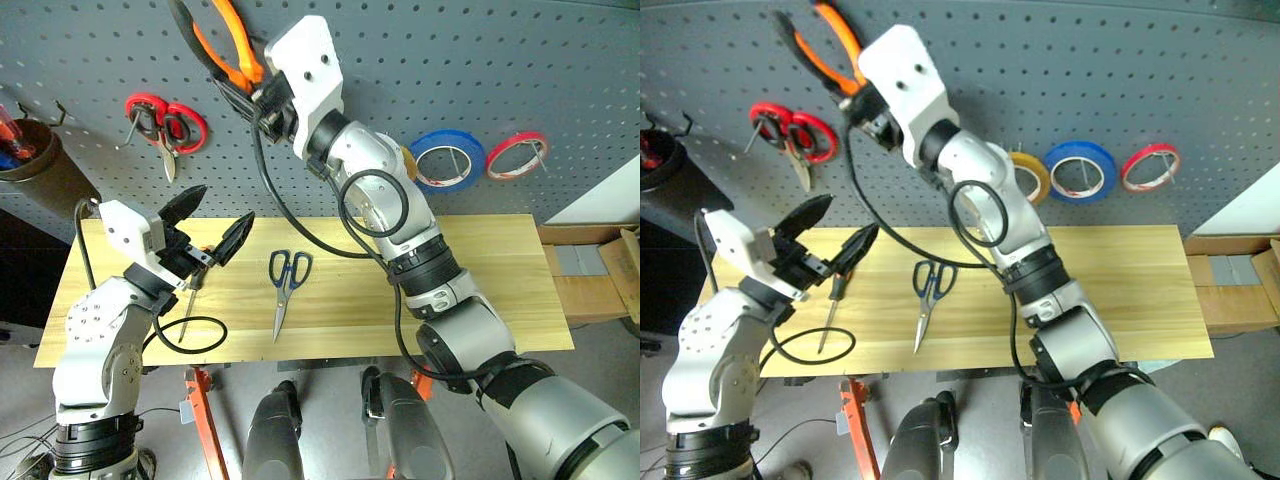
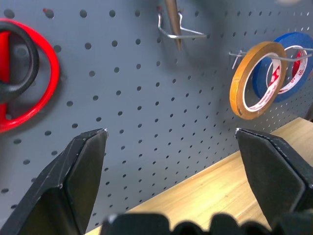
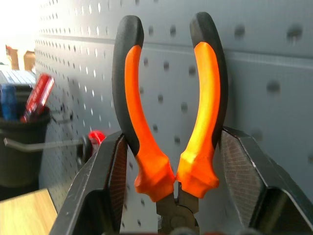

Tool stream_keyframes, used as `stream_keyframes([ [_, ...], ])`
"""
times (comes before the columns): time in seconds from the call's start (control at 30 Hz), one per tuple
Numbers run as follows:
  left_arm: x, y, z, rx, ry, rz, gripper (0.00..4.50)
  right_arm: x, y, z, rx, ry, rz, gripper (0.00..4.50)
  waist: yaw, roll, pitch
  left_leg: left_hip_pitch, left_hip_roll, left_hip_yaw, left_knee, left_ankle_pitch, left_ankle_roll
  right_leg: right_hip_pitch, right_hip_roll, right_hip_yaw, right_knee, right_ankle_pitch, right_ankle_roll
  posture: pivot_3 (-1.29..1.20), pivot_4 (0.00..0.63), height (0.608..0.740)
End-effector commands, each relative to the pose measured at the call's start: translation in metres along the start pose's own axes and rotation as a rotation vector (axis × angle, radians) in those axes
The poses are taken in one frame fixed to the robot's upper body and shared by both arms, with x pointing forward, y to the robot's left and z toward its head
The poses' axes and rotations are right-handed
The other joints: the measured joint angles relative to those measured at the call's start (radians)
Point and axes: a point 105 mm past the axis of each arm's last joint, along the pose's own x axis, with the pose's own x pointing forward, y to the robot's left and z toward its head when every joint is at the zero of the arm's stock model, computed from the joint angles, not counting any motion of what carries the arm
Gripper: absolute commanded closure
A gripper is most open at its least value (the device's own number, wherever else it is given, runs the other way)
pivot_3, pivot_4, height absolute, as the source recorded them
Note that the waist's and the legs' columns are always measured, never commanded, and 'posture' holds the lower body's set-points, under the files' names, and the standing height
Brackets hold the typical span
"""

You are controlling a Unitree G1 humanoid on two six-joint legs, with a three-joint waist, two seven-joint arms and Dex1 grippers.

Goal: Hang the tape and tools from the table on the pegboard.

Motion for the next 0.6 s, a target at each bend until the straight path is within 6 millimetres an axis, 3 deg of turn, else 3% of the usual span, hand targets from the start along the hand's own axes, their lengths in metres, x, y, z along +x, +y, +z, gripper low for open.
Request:
stream_keyframes([
  [0.03,0.004,0.0,0.008,0.036,-0.034,-0.009,0.0,0.0,0.001,0.018,-0.062,-0.083,-0.001,2.07,0.0,0.0,0.0,0.0,0.0,0.0,0.0,0.0,0.0,0.0,0.0,0.0,0.0,0.0,0.0,-0.08,0.309,0.74],
  [0.6,0.01,0.006,0.01,0.056,-0.053,0.007,0.0,-0.017,-0.012,-0.027,-0.078,0.058,-0.107,2.07,-0.002,0.0,0.0,0.0,0.001,-0.003,0.014,0.0,0.001,0.0,0.0,0.001,0.013,0.001,-0.001,-0.1,0.312,0.74],
])
